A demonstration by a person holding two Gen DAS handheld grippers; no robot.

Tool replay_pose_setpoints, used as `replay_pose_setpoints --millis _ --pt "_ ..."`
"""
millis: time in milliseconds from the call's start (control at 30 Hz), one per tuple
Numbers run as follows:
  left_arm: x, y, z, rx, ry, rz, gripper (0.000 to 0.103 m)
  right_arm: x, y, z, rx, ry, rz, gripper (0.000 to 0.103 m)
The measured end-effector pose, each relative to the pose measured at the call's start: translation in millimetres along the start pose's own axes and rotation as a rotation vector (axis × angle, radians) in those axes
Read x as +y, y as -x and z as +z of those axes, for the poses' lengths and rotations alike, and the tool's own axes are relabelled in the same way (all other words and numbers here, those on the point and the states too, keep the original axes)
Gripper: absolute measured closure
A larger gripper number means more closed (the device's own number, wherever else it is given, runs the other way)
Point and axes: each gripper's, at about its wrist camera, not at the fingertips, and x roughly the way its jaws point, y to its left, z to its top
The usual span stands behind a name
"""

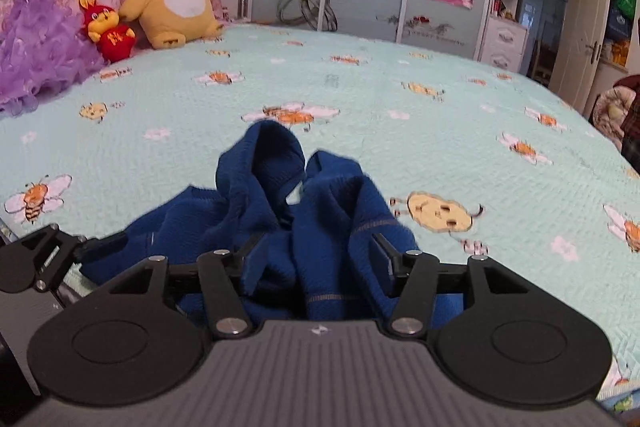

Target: Fold clothes

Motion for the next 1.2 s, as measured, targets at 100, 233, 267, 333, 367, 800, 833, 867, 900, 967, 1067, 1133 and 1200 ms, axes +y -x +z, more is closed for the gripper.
replay_pose_setpoints --millis 100,233,267,333,367,800,833,867,900,967,1067,1133,1200 --pt "0.1 0.7 -1.1 0.001 -0.005 0.004 0.034 2.3 0.2 -5.0 0.025 -0.008 0.002 0.047" --pt "0.2 2.5 -2.1 0.001 -0.009 0.004 0.033 8.2 6.2 -8.8 0.040 0.003 -0.004 0.045" --pt "0.6 2.7 -1.9 0.003 -0.007 0.000 0.034 9.6 8.7 -9.3 0.041 0.005 -0.003 0.041" --pt "1.6 2.9 -2.0 0.009 0.000 -0.009 0.033 11.2 15.0 -9.6 0.037 0.009 -0.003 0.040" --pt "2.1 3.1 -2.0 0.012 0.004 -0.014 0.033 12.4 18.7 -9.6 0.032 0.011 -0.005 0.040" --pt "1.0 -1.2 -2.0 0.039 0.016 -0.029 0.033 9.5 29.7 -15.0 0.036 0.008 -0.007 0.034" --pt "0.9 -1.2 -2.3 0.040 0.015 -0.029 0.033 9.9 29.3 -15.6 0.037 0.006 -0.007 0.034" --pt "1.5 -1.1 -2.5 0.040 0.016 -0.029 0.033 10.6 29.2 -15.7 0.039 0.007 -0.006 0.034" --pt "2.2 -1.1 -2.7 0.041 0.018 -0.029 0.033 11.5 29.3 -15.7 0.040 0.010 -0.006 0.034" --pt "3.9 -0.9 -2.4 0.040 0.024 -0.029 0.033 13.8 29.7 -15.5 0.040 0.020 -0.005 0.034" --pt "5.4 -1.2 -2.2 0.041 0.028 -0.029 0.033 16.7 29.8 -15.8 0.042 0.032 -0.006 0.034" --pt "6.0 -1.1 -2.1 0.042 0.028 -0.030 0.033 17.5 29.5 -16.5 0.046 0.034 -0.006 0.034" --pt "6.9 -1.0 -2.0 0.043 0.031 -0.031 0.033 18.1 29.3 -17.2 0.048 0.034 -0.006 0.034"
